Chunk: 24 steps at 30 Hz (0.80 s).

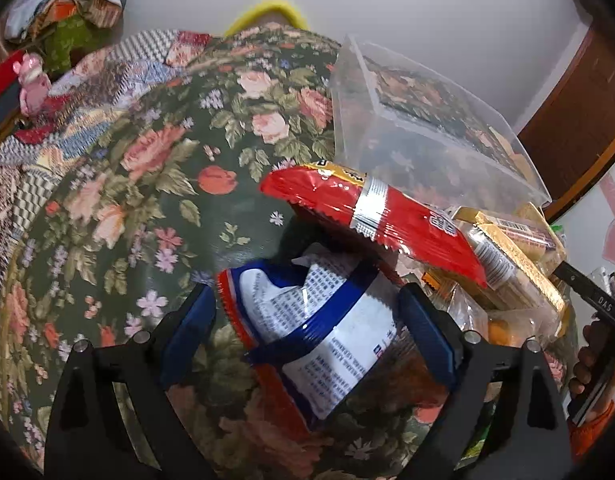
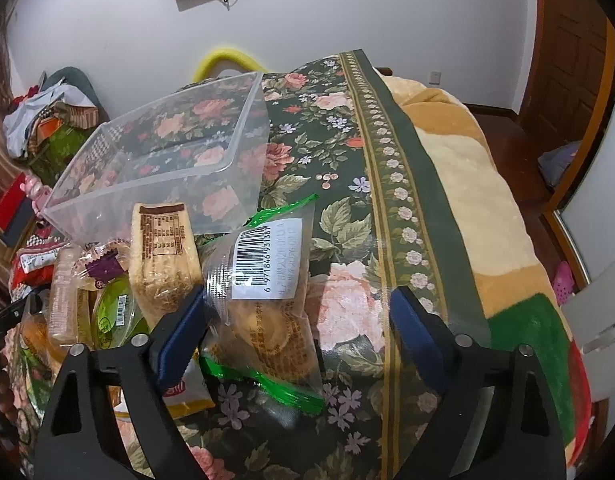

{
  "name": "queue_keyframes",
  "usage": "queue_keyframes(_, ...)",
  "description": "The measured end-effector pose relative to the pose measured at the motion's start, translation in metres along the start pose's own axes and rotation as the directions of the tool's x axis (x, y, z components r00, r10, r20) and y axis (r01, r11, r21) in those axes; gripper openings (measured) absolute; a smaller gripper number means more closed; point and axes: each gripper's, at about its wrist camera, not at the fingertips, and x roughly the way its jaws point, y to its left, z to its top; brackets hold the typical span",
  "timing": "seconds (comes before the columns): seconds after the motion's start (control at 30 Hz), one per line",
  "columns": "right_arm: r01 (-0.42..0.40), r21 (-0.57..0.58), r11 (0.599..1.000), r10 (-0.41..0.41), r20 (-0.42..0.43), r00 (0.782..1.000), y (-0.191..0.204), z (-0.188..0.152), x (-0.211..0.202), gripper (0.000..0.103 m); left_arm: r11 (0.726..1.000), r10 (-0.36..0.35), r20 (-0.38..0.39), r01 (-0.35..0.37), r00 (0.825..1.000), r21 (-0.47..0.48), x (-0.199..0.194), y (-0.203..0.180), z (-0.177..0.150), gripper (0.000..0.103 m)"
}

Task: Organize snacks
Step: 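Grasp the blue-white chip bag with the left tool while the right tool grasps the green-trimmed cookie bag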

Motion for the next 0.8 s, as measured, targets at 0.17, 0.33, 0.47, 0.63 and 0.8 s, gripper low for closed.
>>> queue_keyframes(0.17, -0.007, 0.002, 1.0, 0.007, -0.022, 1.0, 0.0, 0.0, 0.009, 0.076, 1.0, -0.023, -0.032, 0.023, 0.999, 0.002, 0.014, -0.005, -0.002, 0.094)
queue_keyframes(0.33, -0.048, 0.007, 0.999, 0.049, -0.026, 0.998, 0.002, 0.0, 0.012, 0.06, 0.999, -0.036, -0.018, 0.036, 0.999, -0.015, 0.013, -0.004, -0.005, 0.086)
queue_keyframes(0.47, -0.07, -0.019, 0.997, 0.07, -0.021, 0.997, 0.009, 0.0, 0.011, 0.039, 0.999, -0.047, -0.015, 0.047, 0.999, -0.014, 0.005, -0.002, -0.012, 0.077)
queue_keyframes(0.63, -0.048, -0.044, 0.998, 0.048, -0.005, 0.999, 0.015, -0.002, 0.007, 0.037, 1.0, -0.015, -0.005, 0.015, 1.0, -0.006, -0.008, 0.002, -0.017, 0.07)
queue_keyframes(0.8, -0.039, -0.032, 0.999, 0.04, 0.013, 0.999, 0.011, -0.003, -0.003, 0.037, 1.0, 0.025, 0.036, -0.025, 0.999, 0.013, -0.03, 0.004, -0.021, 0.06)
